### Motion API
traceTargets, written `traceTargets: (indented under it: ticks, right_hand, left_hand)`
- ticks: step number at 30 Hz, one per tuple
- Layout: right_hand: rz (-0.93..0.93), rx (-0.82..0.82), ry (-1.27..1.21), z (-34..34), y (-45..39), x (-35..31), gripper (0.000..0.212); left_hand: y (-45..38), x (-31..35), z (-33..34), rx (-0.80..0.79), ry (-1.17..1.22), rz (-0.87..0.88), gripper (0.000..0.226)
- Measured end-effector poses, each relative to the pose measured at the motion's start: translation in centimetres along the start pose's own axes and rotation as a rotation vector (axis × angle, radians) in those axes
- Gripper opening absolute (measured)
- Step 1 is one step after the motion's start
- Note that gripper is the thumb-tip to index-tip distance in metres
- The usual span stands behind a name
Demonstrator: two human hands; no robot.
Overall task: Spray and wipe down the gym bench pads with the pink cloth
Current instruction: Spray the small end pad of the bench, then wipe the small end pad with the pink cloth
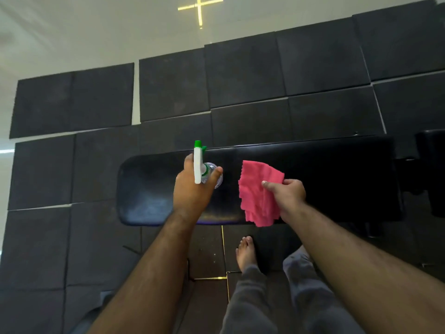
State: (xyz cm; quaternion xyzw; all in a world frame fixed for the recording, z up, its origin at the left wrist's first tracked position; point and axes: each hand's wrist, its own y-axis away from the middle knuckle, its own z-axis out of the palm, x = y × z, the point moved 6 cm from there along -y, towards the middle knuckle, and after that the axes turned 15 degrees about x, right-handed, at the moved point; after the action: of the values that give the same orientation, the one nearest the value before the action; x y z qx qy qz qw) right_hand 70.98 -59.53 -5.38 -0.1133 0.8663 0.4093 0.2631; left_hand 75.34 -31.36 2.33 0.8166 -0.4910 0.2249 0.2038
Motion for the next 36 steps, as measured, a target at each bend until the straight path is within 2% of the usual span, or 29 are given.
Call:
traceTargets:
  ticks: [2,4,6,9,13,16,19,22,25,27,30,33,36]
  right_hand:
    - [0.136,-0.113,-0.093,0.4,0.1,0.2,0.046]
    - [0.248,-0.236,-0.162,0.7,0.3,0.0,0.044]
    - [0.347,-0.343,-0.24,0.6,0.6,-0.5,0.039]
    - [0.32,-0.405,-0.337,-1.7,-0.4,-2.1,0.035]
    - [0.168,-0.146,-0.431,-9.9,-5.1,-3.5,0.023]
    - [0.028,0.099,-0.467,-18.0,-9.0,-3.7,0.013]
    - [-0.211,0.43,-0.417,-27.5,-12.3,-3.6,0.013]
    - [-0.456,0.751,-0.299,-35.6,-14.0,-3.0,0.022]
    - [-0.74,0.951,-0.094,-39.7,-15.4,-2.5,0.019]
    - [-0.812,0.905,0.102,-39.9,-17.6,-1.8,0.024]
    - [-0.702,0.646,0.326,-37.9,-21.4,1.1,0.046]
    - [-0.717,0.689,0.412,-37.4,-23.5,3.2,0.045]
    - [-0.626,0.68,0.529,-36.2,-26.0,4.5,0.07]
  left_hand:
    - [0.7,-1.0,0.1,-0.225,-0.34,-0.054,0.116]
    - [1.7,-1.3,0.2,-0.424,-0.65,-0.007,0.099]
    - [3.2,0.4,1.1,-0.561,-0.744,0.125,0.08]
    - [4.9,5.7,3.3,-0.543,-0.67,0.328,0.06]
    - [7.2,15.1,8.4,-0.495,-0.351,0.557,0.049]
    - [9.2,21.6,13.5,-0.51,-0.192,0.684,0.061]
    - [11.8,26.8,19.9,-0.536,-0.167,0.838,0.073]
    - [15.1,30.7,26.3,-0.585,-0.14,1.006,0.082]
    - [17.5,32.9,31.8,-0.599,-0.156,1.116,0.085]
    - [18.8,33.8,34.4,-0.575,-0.17,1.175,0.083]
    - [20.6,34.7,36.8,-0.532,-0.183,1.254,0.083]
    - [21.7,35.3,38.6,-0.509,-0.219,1.308,0.079]
    - [22.1,35.5,39.8,-0.504,-0.262,1.323,0.079]
